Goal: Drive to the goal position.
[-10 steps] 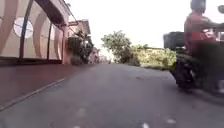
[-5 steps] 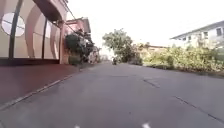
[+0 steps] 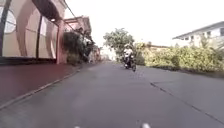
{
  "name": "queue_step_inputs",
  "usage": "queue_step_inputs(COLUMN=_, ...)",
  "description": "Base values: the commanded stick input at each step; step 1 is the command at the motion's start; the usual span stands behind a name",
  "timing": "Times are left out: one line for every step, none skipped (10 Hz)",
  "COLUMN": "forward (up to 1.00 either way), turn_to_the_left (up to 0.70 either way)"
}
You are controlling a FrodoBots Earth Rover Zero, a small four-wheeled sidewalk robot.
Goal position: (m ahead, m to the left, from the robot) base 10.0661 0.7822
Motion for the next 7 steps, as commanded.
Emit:
queue_step_inputs(forward=1.00, turn_to_the_left=0.00)
queue_step_inputs(forward=1.00, turn_to_the_left=0.00)
queue_step_inputs(forward=1.00, turn_to_the_left=0.00)
queue_step_inputs(forward=1.00, turn_to_the_left=0.00)
queue_step_inputs(forward=1.00, turn_to_the_left=0.00)
queue_step_inputs(forward=1.00, turn_to_the_left=0.00)
queue_step_inputs(forward=1.00, turn_to_the_left=0.00)
